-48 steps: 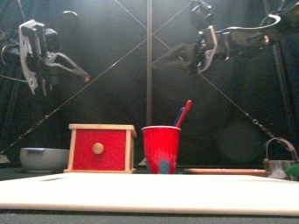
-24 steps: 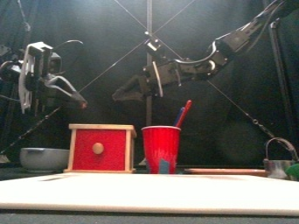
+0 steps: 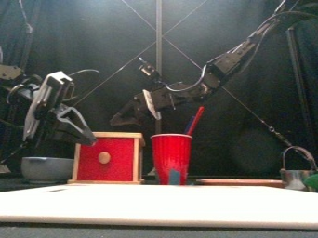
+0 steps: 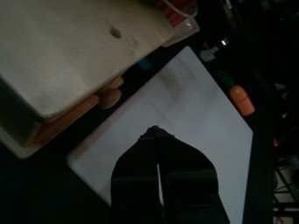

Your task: Open drawer

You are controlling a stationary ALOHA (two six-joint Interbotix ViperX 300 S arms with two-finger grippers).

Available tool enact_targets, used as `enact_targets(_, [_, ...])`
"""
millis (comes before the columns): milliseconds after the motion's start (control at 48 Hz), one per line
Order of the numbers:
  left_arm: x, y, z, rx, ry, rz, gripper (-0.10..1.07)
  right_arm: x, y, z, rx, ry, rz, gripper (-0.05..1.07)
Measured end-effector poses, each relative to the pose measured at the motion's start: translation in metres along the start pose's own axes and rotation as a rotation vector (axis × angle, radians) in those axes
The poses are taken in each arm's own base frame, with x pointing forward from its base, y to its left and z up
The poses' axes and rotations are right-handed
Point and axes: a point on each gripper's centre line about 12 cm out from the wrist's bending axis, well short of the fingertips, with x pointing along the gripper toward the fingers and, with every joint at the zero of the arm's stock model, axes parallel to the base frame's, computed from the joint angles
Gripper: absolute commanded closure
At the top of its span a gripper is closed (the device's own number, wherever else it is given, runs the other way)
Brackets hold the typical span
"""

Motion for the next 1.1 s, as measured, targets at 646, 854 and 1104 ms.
enact_targets(646, [0.013, 0.011, 0.001, -0.090, -0.018, 0.106, 0.70, 0.020, 0.000, -0.024, -0.001, 0.055, 0.004, 0.99])
enact_targets(854, [0.019, 0.014, 0.003, -0.134, -0.035, 0.147, 0.47, 0.022, 0.002, -0.025, -0.029, 0.073, 0.019, 0.99])
enact_targets(1104, [0.027, 0.016, 0.004, -0.194, -0.054, 0.193, 0.19, 0.022, 0.004, -0.025, -0.044, 0.088, 0.028, 0.99])
